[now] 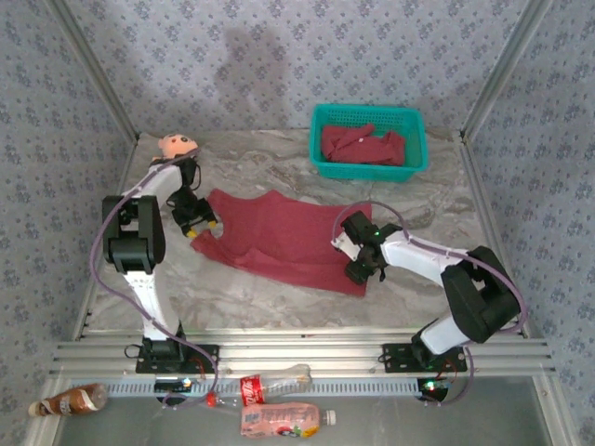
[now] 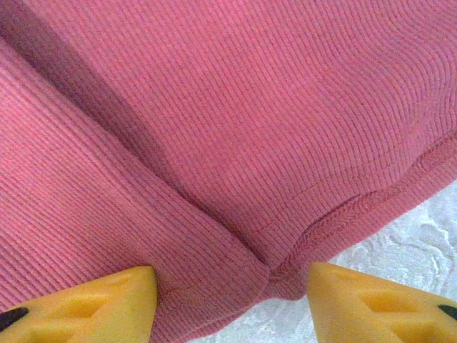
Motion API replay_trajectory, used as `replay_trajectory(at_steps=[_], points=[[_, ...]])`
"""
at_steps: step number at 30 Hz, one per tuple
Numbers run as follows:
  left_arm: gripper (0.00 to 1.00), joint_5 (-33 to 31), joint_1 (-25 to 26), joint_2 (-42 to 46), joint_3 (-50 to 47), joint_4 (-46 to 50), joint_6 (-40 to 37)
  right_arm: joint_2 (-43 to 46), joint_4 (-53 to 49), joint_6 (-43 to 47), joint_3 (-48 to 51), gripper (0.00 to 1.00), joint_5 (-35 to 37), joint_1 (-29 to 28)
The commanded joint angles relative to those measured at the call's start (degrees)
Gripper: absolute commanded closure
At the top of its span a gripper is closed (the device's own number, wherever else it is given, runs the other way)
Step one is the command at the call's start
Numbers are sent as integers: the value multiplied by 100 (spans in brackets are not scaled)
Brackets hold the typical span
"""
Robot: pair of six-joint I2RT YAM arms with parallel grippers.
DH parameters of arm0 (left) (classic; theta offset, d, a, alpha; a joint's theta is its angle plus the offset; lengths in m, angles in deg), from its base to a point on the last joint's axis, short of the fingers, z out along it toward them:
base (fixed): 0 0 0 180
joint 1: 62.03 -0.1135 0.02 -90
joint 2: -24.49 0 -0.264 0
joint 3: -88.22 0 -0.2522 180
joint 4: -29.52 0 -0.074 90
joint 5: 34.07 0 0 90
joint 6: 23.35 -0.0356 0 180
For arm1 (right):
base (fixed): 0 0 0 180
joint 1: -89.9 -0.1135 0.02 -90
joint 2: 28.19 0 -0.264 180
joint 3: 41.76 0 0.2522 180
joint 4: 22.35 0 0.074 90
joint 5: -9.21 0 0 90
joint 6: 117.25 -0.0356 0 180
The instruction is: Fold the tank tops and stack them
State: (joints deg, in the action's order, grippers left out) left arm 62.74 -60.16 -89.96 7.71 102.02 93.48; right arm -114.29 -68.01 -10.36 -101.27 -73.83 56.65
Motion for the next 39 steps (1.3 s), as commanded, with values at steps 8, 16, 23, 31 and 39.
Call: replay_trajectory(at_steps=[8,16,23,31,39], points=[[39,-9,108,1536,-699,318,-128,312,-463,-291,-316,41,-12,134],[52,453,696,809,-1218,-477,-359,205,4,-116,-138,41,-196,-7],[53,-150,524,523,-1518,-425,-513,-40,-367,93,150,41,242,-91],[40,-370,415,1315,-2430,-256,-202,-223,-519,309,301,41,525,-290],[36,-200,626,2206,-2158,235,50,712,-816,140,-139,37,-178,-240]])
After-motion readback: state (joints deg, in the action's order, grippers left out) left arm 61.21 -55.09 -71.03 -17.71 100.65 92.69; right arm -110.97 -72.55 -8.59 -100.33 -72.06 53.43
